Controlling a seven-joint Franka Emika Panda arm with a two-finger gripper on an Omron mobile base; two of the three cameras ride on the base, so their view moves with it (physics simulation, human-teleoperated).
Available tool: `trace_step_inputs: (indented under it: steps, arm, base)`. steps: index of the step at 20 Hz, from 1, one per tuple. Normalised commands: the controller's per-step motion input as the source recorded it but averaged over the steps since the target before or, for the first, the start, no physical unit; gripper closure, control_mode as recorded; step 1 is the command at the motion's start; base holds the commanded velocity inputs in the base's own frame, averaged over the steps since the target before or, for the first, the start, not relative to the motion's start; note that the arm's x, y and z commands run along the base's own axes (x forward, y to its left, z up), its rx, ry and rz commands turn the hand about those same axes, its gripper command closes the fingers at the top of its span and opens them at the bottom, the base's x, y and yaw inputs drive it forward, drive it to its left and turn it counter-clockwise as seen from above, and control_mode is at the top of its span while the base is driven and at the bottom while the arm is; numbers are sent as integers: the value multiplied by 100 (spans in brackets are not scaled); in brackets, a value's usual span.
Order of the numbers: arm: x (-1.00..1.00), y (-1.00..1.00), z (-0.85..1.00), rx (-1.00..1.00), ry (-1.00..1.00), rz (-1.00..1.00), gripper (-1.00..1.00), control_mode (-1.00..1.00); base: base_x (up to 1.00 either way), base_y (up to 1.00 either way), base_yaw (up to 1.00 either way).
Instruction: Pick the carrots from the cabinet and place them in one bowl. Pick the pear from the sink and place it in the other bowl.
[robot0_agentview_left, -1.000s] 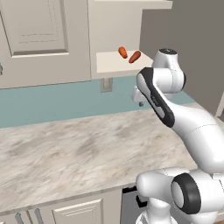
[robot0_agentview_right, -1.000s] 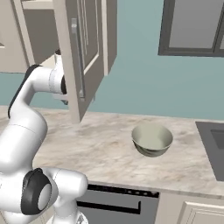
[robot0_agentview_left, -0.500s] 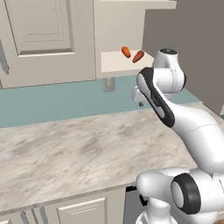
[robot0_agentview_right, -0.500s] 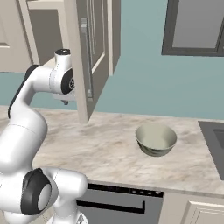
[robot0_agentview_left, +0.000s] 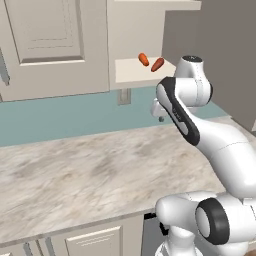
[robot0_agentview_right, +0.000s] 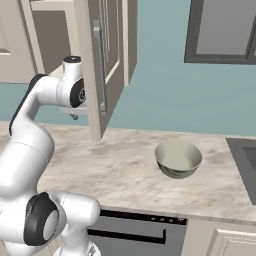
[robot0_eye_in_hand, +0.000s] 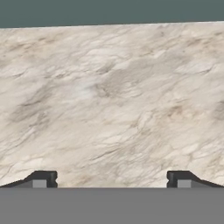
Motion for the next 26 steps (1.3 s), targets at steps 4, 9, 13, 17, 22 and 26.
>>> trace_step_inputs:
  steps: [4, 9, 13, 17, 22, 26]
  arm:
    - [0, 0, 0, 0, 0, 0, -100, 100]
    - [0, 0, 0, 0, 0, 0, -100, 100]
    - [0, 4, 0, 0, -1, 0, -100, -100]
    - [-7, 17, 19, -11, -24, -5, -100, -100]
    - [-4, 23, 32, -10, -23, -10, -100, -100]
    - [2, 1, 57, 3, -18, -23, -100, -100]
  base:
    - [13, 13, 0]
    - [0, 2, 0]
    - [0, 0, 0]
    - [0, 0, 0]
    - [0, 0, 0]
    - [0, 0, 0]
